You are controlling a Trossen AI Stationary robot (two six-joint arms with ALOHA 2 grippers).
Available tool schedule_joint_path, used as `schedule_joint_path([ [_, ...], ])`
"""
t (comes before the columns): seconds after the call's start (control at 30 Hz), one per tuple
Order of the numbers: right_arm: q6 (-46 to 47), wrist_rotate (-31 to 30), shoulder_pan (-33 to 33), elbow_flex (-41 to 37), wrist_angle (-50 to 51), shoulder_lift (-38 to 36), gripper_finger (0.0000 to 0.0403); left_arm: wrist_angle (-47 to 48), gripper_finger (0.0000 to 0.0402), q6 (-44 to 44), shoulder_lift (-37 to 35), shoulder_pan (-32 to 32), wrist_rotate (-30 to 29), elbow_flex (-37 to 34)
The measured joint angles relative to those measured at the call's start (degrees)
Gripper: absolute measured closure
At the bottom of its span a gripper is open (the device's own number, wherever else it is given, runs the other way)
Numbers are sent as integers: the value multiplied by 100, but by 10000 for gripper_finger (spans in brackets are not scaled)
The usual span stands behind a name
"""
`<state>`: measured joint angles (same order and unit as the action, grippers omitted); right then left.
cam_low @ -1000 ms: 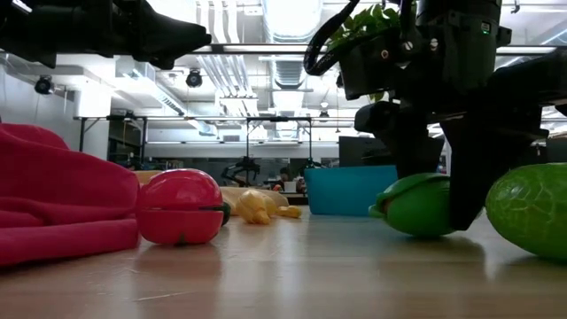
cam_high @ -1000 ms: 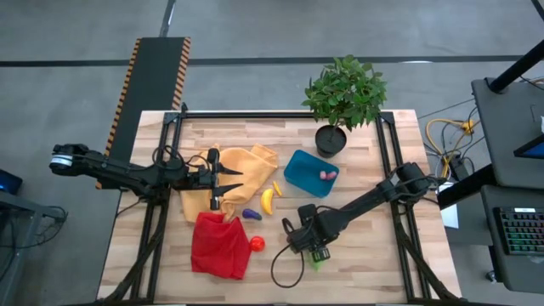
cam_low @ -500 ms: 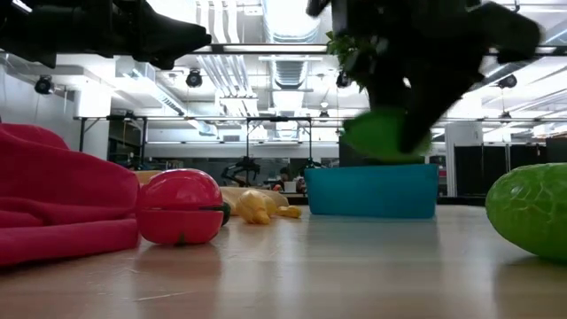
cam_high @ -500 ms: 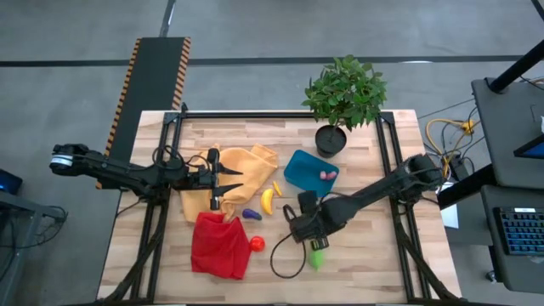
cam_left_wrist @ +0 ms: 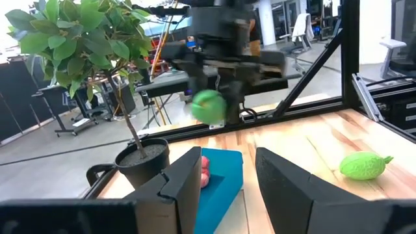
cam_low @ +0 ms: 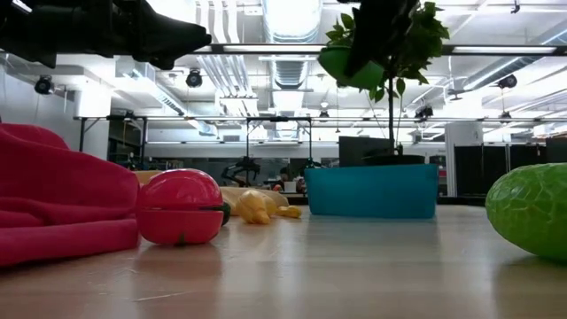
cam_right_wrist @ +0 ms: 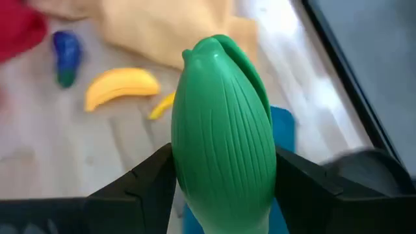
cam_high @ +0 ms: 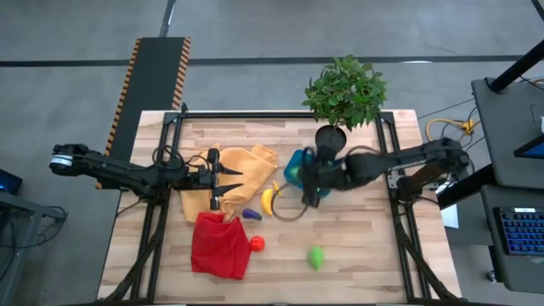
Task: Pick and placing Produce into tupperware
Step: Put the green corn into the blue bin
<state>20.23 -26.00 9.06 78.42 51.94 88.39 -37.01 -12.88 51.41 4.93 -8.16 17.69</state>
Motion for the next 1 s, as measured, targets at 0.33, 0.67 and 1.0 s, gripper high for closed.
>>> schedule_joint_path([
  [0.33,340,-66,-812,-573,-16,-273,188,-2,269,0,1,2,0,0],
  [0.67,594,-63,-1000,-1632,-489,-275,188,-2,269,0,-1,0,0,-2],
  [1.0,640,-59,-1060,-2615,-1415,-275,188,0,269,0,0,1,0,-2],
])
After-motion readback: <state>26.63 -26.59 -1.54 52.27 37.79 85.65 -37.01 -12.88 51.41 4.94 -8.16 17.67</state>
